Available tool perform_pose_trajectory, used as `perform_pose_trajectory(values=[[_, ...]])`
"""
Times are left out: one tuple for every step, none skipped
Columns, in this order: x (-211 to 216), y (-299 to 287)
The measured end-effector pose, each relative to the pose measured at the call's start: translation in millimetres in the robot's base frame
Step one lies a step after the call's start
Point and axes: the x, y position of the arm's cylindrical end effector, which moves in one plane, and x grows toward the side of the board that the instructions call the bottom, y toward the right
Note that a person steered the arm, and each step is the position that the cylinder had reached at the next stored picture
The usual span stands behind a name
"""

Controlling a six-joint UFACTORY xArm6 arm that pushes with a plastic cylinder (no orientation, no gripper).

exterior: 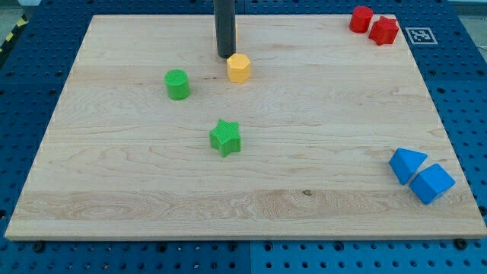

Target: Push the yellow hexagon a bit down

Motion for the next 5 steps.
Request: perform_pose_trajectory(values=[[11,17],[27,30],[43,32],[53,34],[44,26]])
